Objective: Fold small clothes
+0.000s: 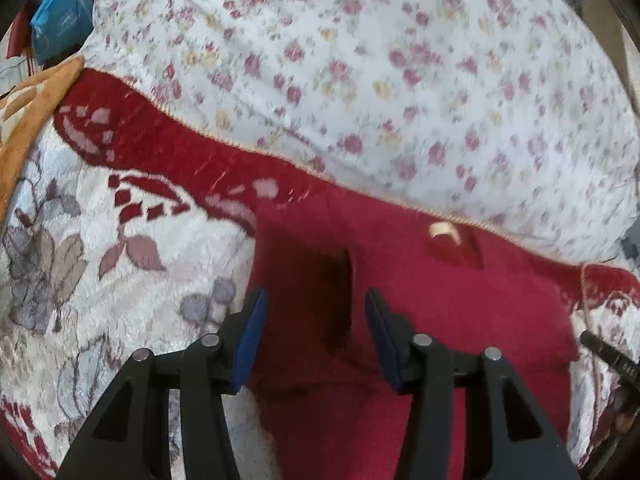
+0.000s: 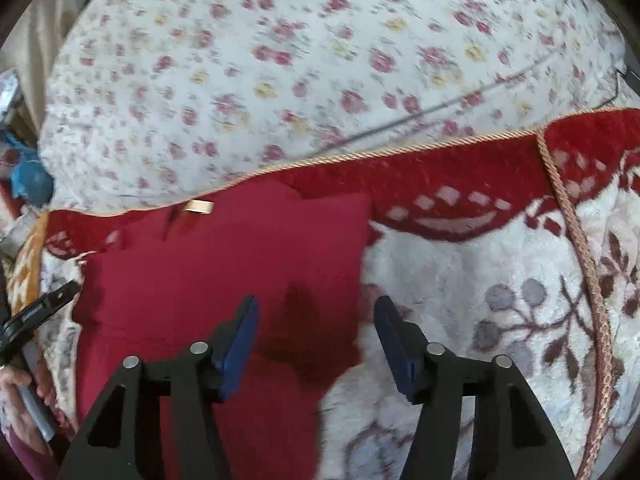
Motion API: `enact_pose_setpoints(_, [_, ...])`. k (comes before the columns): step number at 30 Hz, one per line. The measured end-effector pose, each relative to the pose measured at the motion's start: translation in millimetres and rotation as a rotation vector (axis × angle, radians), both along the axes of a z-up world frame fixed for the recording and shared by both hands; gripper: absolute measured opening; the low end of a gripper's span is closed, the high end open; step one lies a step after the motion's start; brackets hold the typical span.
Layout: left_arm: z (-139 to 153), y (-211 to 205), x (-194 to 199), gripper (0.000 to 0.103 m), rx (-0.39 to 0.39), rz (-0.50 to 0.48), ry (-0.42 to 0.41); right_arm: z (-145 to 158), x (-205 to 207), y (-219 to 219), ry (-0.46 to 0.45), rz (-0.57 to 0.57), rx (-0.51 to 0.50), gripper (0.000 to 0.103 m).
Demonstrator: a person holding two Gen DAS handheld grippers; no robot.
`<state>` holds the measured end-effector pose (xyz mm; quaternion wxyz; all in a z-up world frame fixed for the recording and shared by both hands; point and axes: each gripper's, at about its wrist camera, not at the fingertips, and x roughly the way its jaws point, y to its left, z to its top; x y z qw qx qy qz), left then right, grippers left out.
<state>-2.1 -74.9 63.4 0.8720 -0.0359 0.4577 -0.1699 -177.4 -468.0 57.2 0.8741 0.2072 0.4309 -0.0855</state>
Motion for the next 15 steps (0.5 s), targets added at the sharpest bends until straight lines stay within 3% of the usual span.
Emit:
enact_pose_setpoints(2, [0.7, -5.4, -0.7, 0.049, -0.016, -0.028, -0.001, -2.3, 0.5, 7.2, -0.003, 0.009, 0.024, 0.067])
enact_pose_setpoints(4, [-5.1, -16.0, 0.1, 0.048, 0.02, -0.052, 0.009, -4.5, 1.3, 14.0, 0.001, 0.025, 0.046, 0.067])
enact_pose_setpoints(5, [-7.9, -19.7, 0.3, 0.044, 0.032, -0.058, 0.012, -3.9, 0.9, 17.0, 0.001, 0.031, 0.045, 0.067])
enact_pose_setpoints(9, [-21.9, -35.0, 0.8, 0.008, 0.072, -0.106, 0.039, -3.7, 2.1, 19.6, -0.019, 0.048, 0.057, 0.067])
enact_pose_setpoints(11, [-17.6, -31.5, -1.6, 0.007, 0.066, -0.085, 0.025, -3.7, 6.1, 19.9, -0.019, 0.048, 0.053, 0.067])
enact_pose_setpoints(13, [-6.1, -17.4, -0.3, 0.006, -0.005, -0.058, 0.029, -3.1, 9.9, 19.4, -0.021, 0.046, 0.05, 0.067])
enact_pose_setpoints(15, [1.8, -7.1, -1.1, 0.006, -0.005, -0.026, 0.011, -3.5, 15.2, 18.1, -0.024, 0.036, 0.043, 0.067])
